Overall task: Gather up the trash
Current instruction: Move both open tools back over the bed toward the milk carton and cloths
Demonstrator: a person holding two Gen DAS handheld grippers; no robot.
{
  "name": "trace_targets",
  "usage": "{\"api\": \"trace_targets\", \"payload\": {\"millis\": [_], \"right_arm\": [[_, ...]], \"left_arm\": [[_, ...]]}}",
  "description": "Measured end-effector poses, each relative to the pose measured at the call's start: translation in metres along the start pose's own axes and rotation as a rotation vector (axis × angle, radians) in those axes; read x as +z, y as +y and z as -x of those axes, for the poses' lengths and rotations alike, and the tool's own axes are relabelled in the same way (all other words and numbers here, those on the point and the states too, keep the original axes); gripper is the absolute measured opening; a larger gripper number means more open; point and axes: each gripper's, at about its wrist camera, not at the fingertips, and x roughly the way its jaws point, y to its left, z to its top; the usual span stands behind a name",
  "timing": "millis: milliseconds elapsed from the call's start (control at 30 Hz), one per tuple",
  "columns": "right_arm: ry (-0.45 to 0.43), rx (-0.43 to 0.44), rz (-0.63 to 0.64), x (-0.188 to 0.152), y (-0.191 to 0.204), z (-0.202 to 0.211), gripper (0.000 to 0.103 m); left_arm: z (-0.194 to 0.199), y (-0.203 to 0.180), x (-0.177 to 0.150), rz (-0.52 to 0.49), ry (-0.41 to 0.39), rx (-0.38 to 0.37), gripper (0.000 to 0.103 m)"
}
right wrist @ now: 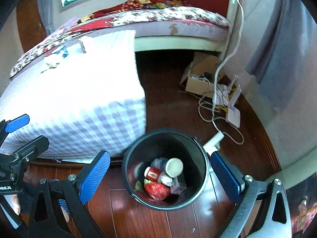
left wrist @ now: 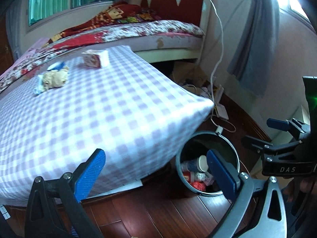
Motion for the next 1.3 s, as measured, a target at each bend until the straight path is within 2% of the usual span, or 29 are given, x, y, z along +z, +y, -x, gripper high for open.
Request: {"api": "trace_targets", "payload": {"millis": [300,733,1133,1233,1300], "right_arm": [[-0.048,0.044,0.068,0.031,0.044,-0.002,0.102],[-0.098,0.116,0.182,0.085,0.113,-0.021,0.102],[-0.118,0.173,0.249,0.159,0.162,-0.069,0.102],[-0.109,0.194,0.254,0.180,0.173,-0.087,0.102],[-0.103,0.202,0.261,0.196,0.180,-0.100,0.102]], "left_arm": [[0.008,0.043,0.012,0.051,-0.039,0.061,0.102],[0.002,0.124,0.032,0.149,-0.062,0.178,0.102],[-0.035,0.188,0.070,0.211,-0.064,0.249,0.102],[-0.051,0.200,0.084,0.238,-0.061,0.254,0.100],[-0.061,0.206,0.091,0.248,-0.058,0.250,0.095]]}}
